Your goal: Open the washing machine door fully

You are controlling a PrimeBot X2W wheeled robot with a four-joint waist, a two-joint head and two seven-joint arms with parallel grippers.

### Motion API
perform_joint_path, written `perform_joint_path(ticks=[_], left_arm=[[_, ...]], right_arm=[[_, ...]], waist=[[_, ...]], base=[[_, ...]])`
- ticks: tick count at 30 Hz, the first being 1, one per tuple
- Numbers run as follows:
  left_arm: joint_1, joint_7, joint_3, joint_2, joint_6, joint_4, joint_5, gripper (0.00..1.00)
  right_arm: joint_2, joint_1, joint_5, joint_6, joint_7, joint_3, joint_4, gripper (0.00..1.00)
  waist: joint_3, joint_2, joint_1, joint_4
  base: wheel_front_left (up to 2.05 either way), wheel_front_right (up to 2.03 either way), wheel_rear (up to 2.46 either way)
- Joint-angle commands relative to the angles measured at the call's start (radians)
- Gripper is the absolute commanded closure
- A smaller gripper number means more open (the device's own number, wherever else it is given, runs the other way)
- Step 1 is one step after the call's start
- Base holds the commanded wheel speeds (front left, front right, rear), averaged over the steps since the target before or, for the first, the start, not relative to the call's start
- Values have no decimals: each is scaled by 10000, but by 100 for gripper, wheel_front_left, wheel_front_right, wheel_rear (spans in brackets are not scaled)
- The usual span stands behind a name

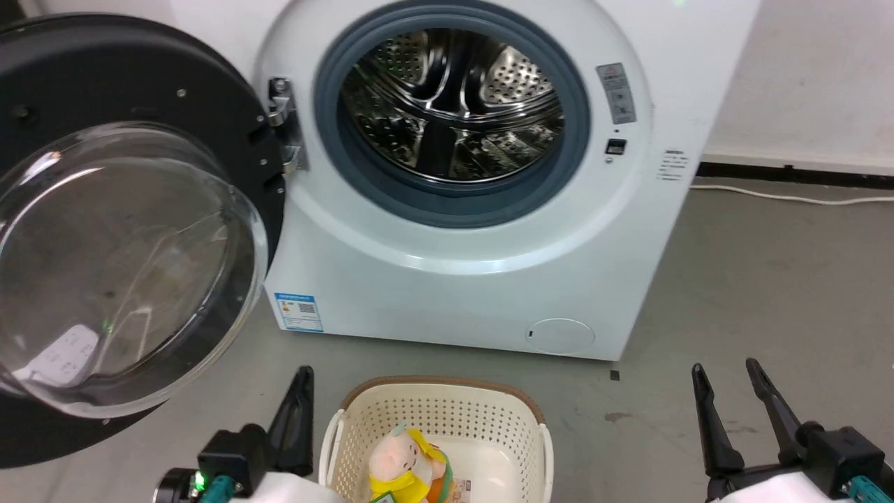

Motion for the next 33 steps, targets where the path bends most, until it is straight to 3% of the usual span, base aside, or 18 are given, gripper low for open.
perform_joint_path(ticks=[1,2,3,13,23,33], left_arm=[[165,-52,-20,-18,-7,43,110,61],[210,-52,-50,-34,-17,96,174,4],[242,-53,-66,-47,-24,152,240,0],[405,-54,-253,-394,90,360,929,0],[461,-54,14,-617,159,37,1225,0],[524,-55,103,-736,-179,71,1287,0]], right_arm=[[51,169,-78,8,-44,-51,6,0],[67,187,-91,8,-44,-78,19,0],[80,212,-111,8,-44,-86,29,0],[174,291,-294,8,-44,-191,319,0],[204,219,-282,8,-45,-126,384,0],[215,158,-216,8,-45,-34,294,0]], waist=[[23,0,1,-182],[36,0,1,-250],[50,0,1,-314],[196,0,1,-832],[253,0,1,-938],[249,0,1,-707]], base=[[0,0,0],[0,0,0],[0,0,0],[0,0,0],[0,0,0],[0,0,0]])
